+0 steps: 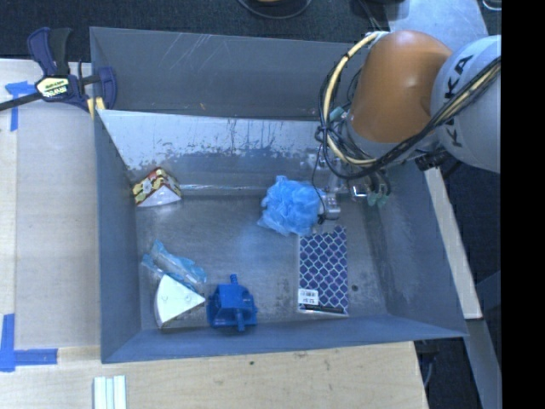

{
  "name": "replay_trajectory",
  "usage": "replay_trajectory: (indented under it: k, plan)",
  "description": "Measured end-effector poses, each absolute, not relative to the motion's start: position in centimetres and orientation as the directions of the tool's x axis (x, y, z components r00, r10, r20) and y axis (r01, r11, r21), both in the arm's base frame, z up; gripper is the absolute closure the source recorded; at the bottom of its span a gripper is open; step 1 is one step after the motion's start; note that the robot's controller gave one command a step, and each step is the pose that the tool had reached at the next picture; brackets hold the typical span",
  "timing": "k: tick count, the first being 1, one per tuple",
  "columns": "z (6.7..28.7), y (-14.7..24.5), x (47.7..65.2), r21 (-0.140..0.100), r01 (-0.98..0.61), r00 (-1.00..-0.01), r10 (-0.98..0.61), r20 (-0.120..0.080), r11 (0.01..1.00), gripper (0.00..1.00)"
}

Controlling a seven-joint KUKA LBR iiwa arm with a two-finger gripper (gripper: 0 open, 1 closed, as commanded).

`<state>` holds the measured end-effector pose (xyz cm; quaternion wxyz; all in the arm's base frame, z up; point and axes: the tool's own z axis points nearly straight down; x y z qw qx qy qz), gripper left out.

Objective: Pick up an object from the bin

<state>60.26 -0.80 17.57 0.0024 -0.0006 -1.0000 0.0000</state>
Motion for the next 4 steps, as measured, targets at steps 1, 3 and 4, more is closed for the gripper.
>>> replay_trajectory:
  k: [1, 3, 4]
  plan:
    - [18.1, -0.8, 60.4, 0.000, 0.001, -1.000, 0.001, -0.003, 1.000, 0.00]
    - [12.3, -2.3, 62.5, -0.001, 0.000, -1.000, 0.000, -0.013, 1.000, 0.00]
    - [7.0, -0.5, 62.7, 0.000, -0.005, -1.000, -0.005, 0.007, 1.000, 0.00]
